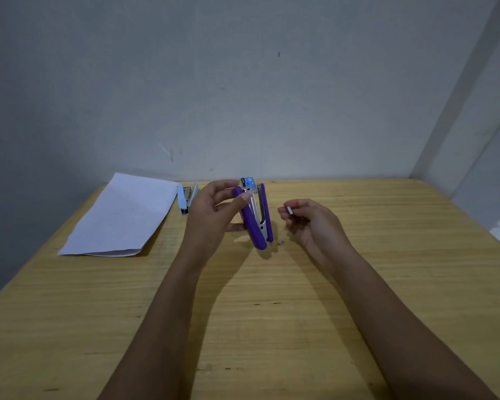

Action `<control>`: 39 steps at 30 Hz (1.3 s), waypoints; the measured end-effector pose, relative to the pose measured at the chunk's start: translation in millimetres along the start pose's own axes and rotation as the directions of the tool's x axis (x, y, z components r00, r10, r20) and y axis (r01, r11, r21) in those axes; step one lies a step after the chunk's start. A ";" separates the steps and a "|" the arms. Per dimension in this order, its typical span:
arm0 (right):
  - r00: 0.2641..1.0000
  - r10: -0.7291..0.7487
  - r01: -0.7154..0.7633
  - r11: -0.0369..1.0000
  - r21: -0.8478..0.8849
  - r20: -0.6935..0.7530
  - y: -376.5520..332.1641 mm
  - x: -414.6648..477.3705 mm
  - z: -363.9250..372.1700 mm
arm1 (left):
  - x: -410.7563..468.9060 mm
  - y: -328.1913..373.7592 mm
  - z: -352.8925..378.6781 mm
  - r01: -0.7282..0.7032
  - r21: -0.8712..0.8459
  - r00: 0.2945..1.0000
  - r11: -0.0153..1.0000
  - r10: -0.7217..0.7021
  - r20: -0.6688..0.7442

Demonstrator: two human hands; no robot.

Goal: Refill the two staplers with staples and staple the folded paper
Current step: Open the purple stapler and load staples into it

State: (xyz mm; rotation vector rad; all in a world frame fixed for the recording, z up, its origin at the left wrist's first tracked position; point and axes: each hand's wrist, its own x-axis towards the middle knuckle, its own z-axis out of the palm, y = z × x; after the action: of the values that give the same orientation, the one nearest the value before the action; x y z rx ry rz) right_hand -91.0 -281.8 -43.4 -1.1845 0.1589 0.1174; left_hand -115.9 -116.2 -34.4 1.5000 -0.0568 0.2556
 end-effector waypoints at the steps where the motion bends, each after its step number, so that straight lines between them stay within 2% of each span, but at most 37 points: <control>1: 0.998 0.056 -0.055 0.996 0.077 -0.008 -1.0 -0.8 0.0 | 0.2 0.2 1.7 -0.022 0.007 1.000 1.000 0.022 0.008; 3: 0.993 0.118 -0.118 0.981 0.157 0.013 -1.7 -0.8 -0.9 | 0.5 -1.2 3.9 -0.066 0.035 0.998 0.997 0.065 0.023; 4: 0.992 0.125 -0.127 0.982 0.137 0.027 -1.7 0.3 -1.6 | 0.2 -2.5 4.8 -0.099 0.077 0.995 0.992 0.097 0.034; 8: 0.993 0.067 -0.049 0.984 -0.173 0.100 -3.6 -0.9 0.1 | -2.3 -7.0 6.5 -0.215 0.254 0.975 0.943 0.191 0.115; 10: 0.989 -0.051 0.106 0.892 -0.439 0.135 -2.6 -5.2 1.7 | -3.3 -7.2 6.6 -0.236 0.288 0.970 0.928 0.205 0.134; 12: 0.953 -0.236 0.303 0.732 -0.610 0.190 2.6 -8.2 1.1 | -3.6 -6.4 6.3 -0.252 0.310 0.966 0.917 0.220 0.134; 14: 0.892 -0.370 0.446 0.622 -0.643 0.261 6.6 -10.3 0.3 | -5.0 -5.1 6.3 -0.274 0.318 0.960 0.908 0.239 0.147; 17: 0.850 -0.452 0.498 0.530 -0.686 0.268 6.9 -6.5 -1.7 | -7.4 -2.8 7.5 -0.311 0.333 0.949 0.890 0.273 0.157; 19: 0.874 -0.455 0.434 0.578 -0.691 0.169 3.6 -1.8 -5.6 | -7.2 -1.9 7.7 -0.322 0.294 0.947 0.900 0.300 0.118; 21: 0.916 -0.400 0.331 0.694 -0.639 0.040 0.3 2.7 -12.1 | -5.9 -0.7 6.7 -0.318 0.181 0.948 0.931 0.315 0.048; 23: 0.952 -0.305 0.244 0.816 -0.524 -0.030 -1.0 7.8 -16.8 | -4.1 -0.2 5.2 -0.337 0.083 0.941 0.938 0.339 -0.011; 26: 0.985 -0.143 0.108 0.946 -0.306 -0.095 -1.6 11.6 -14.3 | -3.0 0.3 4.9 -0.345 -0.030 0.934 0.938 0.340 -0.109; 28: 0.993 -0.022 0.010 0.995 -0.101 -0.119 -1.1 11.2 -11.1 | -1.4 0.0 5.2 -0.307 -0.095 0.938 0.947 0.283 -0.202; 31: 0.990 0.084 -0.065 0.986 0.156 -0.118 1.4 9.5 -10.6 | 5.4 -8.3 0.5 -0.155 -0.177 0.960 0.972 0.106 -0.259; 33: 0.985 0.077 -0.054 0.988 0.148 -0.156 1.6 9.6 -13.2 | 9.0 -14.7 -2.1 -0.032 -0.085 0.965 0.996 0.008 -0.262; 35: 0.977 0.026 -0.023 1.000 0.017 -0.213 0.7 10.3 -15.3 | 9.1 -18.6 -1.7 0.029 0.171 0.960 0.985 0.020 -0.278; 37: 0.972 -0.038 0.011 0.993 -0.116 -0.232 0.6 11.5 -16.1 | 5.4 -19.4 0.8 -0.045 0.462 0.954 0.886 0.175 -0.243; 39: 0.978 -0.097 0.058 0.976 -0.211 -0.182 3.9 13.2 -14.6 | 0.9 -21.2 3.9 -0.186 0.680 0.928 0.709 0.353 -0.115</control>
State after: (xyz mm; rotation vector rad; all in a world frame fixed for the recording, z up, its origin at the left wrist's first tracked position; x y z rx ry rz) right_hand -79.5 -293.8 -54.8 -1.4063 0.2745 -0.0513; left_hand -110.3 -121.0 -54.6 2.1651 0.0093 0.7621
